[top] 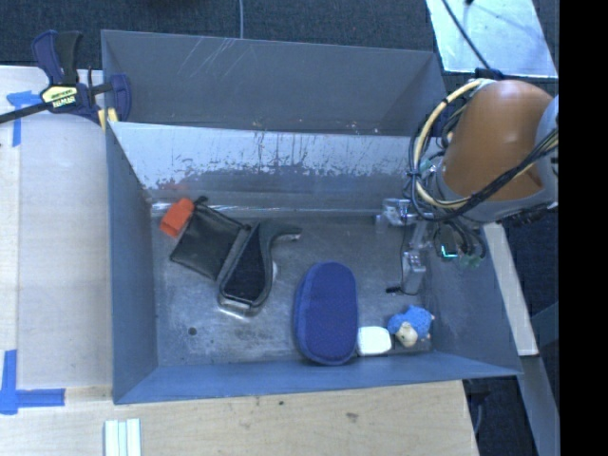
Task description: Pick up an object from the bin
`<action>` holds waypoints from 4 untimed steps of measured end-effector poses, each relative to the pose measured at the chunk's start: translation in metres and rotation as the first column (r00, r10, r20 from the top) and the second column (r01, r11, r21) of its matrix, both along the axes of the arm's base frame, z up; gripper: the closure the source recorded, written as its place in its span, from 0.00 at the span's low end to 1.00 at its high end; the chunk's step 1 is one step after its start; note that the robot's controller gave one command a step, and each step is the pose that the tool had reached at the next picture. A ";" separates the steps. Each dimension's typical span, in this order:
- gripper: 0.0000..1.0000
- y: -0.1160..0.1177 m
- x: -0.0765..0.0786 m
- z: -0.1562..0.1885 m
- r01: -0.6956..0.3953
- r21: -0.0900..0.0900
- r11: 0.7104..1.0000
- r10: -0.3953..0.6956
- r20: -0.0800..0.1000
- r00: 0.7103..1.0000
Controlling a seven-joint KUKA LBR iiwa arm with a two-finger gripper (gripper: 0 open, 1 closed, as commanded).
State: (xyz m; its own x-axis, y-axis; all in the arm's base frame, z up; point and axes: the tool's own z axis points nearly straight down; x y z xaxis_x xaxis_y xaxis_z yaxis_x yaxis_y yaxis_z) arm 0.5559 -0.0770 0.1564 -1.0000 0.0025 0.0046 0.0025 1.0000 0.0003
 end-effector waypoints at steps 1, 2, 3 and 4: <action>0.00 -0.060 -0.057 -0.042 -0.250 -0.001 0.968 0.250 0.001 0.968; 0.00 -0.044 -0.061 -0.087 -0.285 -0.001 0.959 0.285 -0.001 0.959; 1.00 -0.043 -0.059 -0.084 -0.284 -0.002 0.959 0.284 0.006 0.959; 1.00 -0.040 -0.038 0.081 -0.262 -0.006 0.965 0.262 0.016 0.965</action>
Offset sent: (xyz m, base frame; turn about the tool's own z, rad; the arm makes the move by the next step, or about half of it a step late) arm -0.0551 -0.0574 -0.0411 -0.2580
